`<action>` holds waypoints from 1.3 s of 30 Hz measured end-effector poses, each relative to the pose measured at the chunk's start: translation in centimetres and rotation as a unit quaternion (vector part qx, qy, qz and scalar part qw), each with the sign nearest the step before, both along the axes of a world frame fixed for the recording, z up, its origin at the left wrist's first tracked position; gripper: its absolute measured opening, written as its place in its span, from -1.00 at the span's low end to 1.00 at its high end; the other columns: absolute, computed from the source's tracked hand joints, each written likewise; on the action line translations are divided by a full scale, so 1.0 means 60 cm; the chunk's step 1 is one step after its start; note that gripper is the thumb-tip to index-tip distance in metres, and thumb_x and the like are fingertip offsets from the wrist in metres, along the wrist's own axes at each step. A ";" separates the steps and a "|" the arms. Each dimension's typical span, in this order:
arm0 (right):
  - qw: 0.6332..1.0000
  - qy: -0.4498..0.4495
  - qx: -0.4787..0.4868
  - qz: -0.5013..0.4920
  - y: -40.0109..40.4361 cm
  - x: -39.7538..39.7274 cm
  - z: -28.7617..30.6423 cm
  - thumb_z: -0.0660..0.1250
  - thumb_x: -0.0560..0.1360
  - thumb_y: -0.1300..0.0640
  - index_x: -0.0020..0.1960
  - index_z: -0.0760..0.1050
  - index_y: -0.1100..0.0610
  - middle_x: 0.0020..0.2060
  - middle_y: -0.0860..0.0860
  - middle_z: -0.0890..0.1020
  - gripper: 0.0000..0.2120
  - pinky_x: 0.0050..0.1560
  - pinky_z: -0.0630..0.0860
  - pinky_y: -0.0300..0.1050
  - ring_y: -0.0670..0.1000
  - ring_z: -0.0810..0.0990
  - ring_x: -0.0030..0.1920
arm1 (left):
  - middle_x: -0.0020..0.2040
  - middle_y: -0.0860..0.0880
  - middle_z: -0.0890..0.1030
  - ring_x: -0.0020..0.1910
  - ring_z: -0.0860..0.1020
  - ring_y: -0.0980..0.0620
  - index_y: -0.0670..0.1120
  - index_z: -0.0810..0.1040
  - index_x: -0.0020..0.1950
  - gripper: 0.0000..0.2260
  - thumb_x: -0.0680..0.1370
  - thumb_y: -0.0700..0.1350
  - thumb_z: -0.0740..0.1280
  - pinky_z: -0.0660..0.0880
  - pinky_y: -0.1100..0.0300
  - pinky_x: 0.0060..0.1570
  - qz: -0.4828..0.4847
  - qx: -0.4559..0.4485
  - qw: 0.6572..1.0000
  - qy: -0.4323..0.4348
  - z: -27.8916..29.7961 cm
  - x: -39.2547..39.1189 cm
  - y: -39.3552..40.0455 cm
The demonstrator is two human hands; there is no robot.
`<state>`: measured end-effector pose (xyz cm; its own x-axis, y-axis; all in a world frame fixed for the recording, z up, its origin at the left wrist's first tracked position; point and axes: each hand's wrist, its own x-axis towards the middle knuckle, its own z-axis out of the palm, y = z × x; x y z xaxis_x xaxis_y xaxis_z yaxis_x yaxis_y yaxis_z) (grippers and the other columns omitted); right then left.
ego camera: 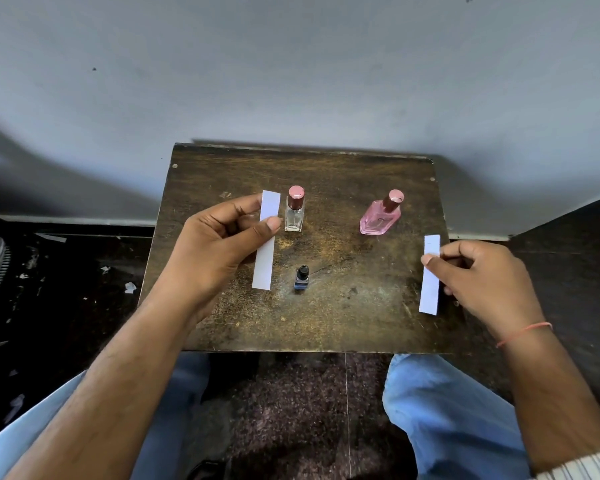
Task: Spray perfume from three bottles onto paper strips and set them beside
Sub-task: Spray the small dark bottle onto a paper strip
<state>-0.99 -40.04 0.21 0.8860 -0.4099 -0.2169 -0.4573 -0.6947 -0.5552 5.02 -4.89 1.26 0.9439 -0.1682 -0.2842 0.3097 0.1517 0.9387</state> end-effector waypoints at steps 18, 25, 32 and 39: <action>0.966 -0.183 0.110 0.148 0.129 -0.003 0.006 0.60 0.52 0.02 0.13 0.72 -0.08 -0.12 -0.14 0.71 -0.80 -0.14 0.54 -0.34 -0.06 0.65 -0.18 | -0.07 0.03 0.80 -0.10 0.72 0.12 0.10 0.81 0.17 -0.70 0.44 -0.02 0.59 0.69 0.21 -0.05 -0.023 0.001 0.999 0.023 -0.007 -0.010 0.015; 0.926 -0.217 0.181 0.251 0.213 -0.009 0.003 0.57 0.55 -0.04 0.26 0.70 0.02 0.03 -0.08 0.63 -0.69 -0.13 0.43 -0.36 -0.02 0.60 -0.10 | 0.04 -0.40 0.66 -0.01 0.58 -0.14 0.06 0.78 0.24 -0.62 0.43 0.00 0.61 0.54 -0.10 0.12 -0.046 0.013 0.999 0.010 -0.009 -0.018 0.012; 0.920 -0.208 0.271 0.193 0.236 0.004 0.022 0.51 0.63 0.10 -0.01 0.74 0.09 -0.10 0.01 0.69 -0.92 -0.10 0.44 -0.26 0.00 0.58 -0.15 | -0.30 0.08 0.57 -0.30 0.52 0.21 -0.05 0.76 0.31 -0.64 0.51 -0.21 0.57 0.49 0.37 -0.22 -0.125 0.022 0.989 -0.070 -0.004 -0.028 0.005; 0.916 -0.205 0.318 0.131 0.241 0.017 0.019 0.56 0.59 0.21 -0.01 0.78 0.18 -0.14 0.09 0.76 -0.96 -0.02 0.53 -0.21 0.08 0.68 -0.09 | -0.23 0.00 0.68 -0.21 0.62 0.10 0.09 0.72 0.35 -0.54 0.47 -0.18 0.59 0.57 0.31 -0.14 -0.173 0.020 0.983 -0.066 0.004 -0.035 0.009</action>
